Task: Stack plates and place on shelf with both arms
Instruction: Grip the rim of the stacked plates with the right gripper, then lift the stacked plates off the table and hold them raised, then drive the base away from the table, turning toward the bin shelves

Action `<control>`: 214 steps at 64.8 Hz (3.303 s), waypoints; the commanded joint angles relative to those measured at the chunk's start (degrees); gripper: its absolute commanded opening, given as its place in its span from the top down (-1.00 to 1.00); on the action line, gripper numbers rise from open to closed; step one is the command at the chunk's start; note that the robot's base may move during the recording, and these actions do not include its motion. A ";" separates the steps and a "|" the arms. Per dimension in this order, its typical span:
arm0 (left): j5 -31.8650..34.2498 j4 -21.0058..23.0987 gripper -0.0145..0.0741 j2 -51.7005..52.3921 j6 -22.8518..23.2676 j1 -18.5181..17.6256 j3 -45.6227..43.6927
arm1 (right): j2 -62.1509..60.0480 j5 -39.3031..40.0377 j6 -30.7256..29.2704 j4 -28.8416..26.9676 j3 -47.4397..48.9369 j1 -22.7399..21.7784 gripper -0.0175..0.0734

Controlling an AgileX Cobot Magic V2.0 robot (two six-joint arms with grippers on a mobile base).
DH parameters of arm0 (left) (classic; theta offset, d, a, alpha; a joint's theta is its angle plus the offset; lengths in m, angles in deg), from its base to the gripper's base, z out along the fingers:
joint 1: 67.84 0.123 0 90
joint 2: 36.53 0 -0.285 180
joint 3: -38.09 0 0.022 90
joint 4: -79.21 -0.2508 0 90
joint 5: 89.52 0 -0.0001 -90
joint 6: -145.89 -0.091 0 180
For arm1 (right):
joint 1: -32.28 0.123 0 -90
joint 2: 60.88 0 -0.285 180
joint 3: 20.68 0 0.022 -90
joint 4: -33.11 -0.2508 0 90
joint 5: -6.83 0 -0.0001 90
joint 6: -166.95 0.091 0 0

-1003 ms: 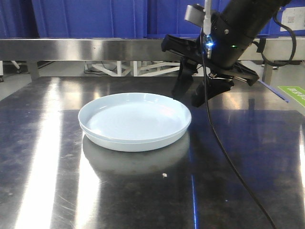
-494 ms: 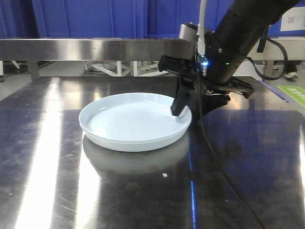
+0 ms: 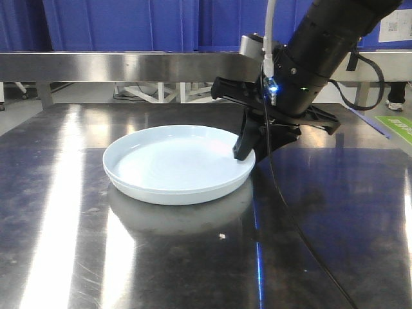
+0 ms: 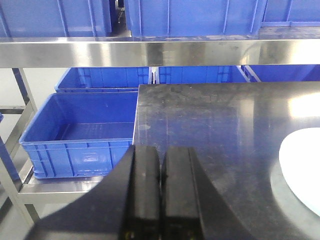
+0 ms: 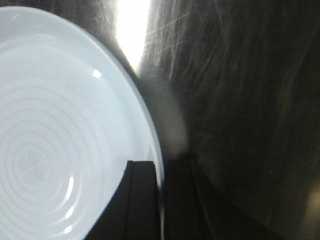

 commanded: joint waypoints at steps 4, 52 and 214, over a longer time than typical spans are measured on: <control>4.97 0.16 0.48 -0.16 0.46 0.03 -1.71 | -3.77 -0.22 -0.11 -0.85 1.38 0.08 0.51; 4.97 0.16 0.48 -0.16 0.46 0.03 -1.71 | -31.88 45.38 -0.77 5.22 -23.75 -0.16 0.51; 4.97 0.16 0.49 -0.16 0.46 0.03 -1.71 | -80.40 49.24 -6.19 7.43 -54.88 -13.28 0.51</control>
